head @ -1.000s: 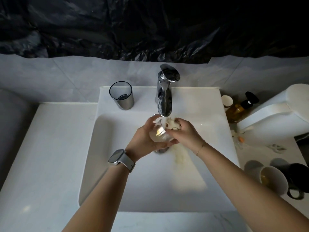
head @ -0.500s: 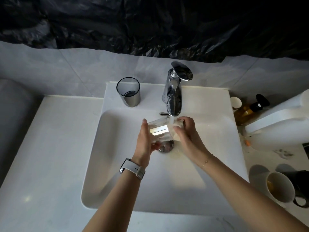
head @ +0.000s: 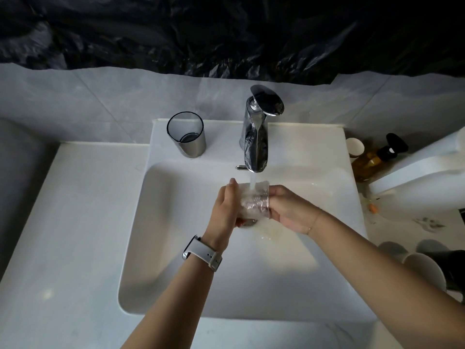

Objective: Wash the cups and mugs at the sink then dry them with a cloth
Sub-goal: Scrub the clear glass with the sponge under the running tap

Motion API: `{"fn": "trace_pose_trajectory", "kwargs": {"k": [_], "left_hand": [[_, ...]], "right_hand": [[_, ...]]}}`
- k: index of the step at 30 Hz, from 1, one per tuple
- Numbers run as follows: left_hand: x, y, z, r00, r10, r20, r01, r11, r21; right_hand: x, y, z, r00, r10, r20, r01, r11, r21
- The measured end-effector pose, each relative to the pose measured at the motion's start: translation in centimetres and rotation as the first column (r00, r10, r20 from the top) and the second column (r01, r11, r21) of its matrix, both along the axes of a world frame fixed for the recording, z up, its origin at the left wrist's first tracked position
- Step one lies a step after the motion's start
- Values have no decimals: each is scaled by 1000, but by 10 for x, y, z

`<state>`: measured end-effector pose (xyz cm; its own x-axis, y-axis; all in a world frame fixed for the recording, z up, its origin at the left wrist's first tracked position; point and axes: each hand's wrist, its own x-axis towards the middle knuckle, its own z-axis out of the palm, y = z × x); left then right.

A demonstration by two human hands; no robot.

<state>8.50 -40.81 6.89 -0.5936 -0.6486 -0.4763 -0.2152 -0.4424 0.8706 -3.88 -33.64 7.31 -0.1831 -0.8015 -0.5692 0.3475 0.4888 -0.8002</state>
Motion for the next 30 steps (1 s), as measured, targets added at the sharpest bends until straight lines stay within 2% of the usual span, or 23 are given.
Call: {"fn": "trace_pose_trajectory", "kwargs": {"k": [3,4,5,7,8,9,11,12,13,15,17,18,20,21,22,23,24,25,26,27,28,30], "left_hand": [[2,-1,-4,999,21,26,-20,999,-51],[2,-2,-4,998,40,44,-38,998,-59],[2,-3,-6,996,60,63,-55,995,-78],[2,-5,-10,991,72,113,-55,988,-148],[2,-4,-12,990,63,129,-39,983,-180],[2,-4,-12,989,50,142,-20,979,-201],[6,-1,-12,987,16,163,24,971,-240],[8,-2,-10,985,1,173,43,968,-247],[9,-4,-9,984,-13,177,55,971,-233],[10,-10,-5,976,-55,211,92,981,-170],[9,-15,0,965,-90,247,108,992,-62],[9,-15,2,961,-104,257,108,994,0],[10,-13,4,958,-127,258,104,989,101],[10,-11,5,959,-130,253,99,987,130],[10,-8,6,961,-129,245,94,984,150],[8,-6,7,963,-129,235,91,982,165],[7,-3,8,966,-125,225,85,980,180],[5,0,7,969,-113,219,72,980,187],[3,3,6,973,-91,211,51,982,184],[2,6,4,978,-58,200,27,988,155],[1,8,3,982,-19,186,1,995,96],[1,9,3,989,58,136,-54,998,-30]], "right_hand": [[-12,3,-2,985,50,166,-55,998,26],[-15,4,-3,979,3,202,-12,999,42],[-16,5,-5,965,-115,238,95,991,91],[-16,4,-8,844,-371,388,305,926,222],[-14,1,-11,766,-458,451,361,887,289],[-11,-2,-12,724,-506,468,384,860,335],[-1,-7,-3,703,-501,504,374,864,337],[3,-7,2,719,-443,535,342,896,282],[8,-5,4,809,-326,489,269,945,185],[15,2,-1,965,-68,253,71,997,-4],[11,5,-12,993,83,-84,-87,995,-44],[7,6,-15,942,174,-286,-186,983,-13],[-7,6,-20,736,339,-586,-354,931,94],[-11,6,-19,668,375,-643,-387,913,131],[-12,6,-16,644,371,-669,-380,914,141],[-8,7,-14,665,337,-666,-348,930,123],[-5,7,-10,756,277,-594,-280,956,90],[-1,6,-6,873,194,-448,-183,981,69],[3,4,-3,965,99,-241,-82,994,77],[6,1,-1,999,-10,-42,15,993,120],[6,-2,2,982,-124,144,98,980,175],[2,-6,5,833,-361,420,242,920,309]]}}
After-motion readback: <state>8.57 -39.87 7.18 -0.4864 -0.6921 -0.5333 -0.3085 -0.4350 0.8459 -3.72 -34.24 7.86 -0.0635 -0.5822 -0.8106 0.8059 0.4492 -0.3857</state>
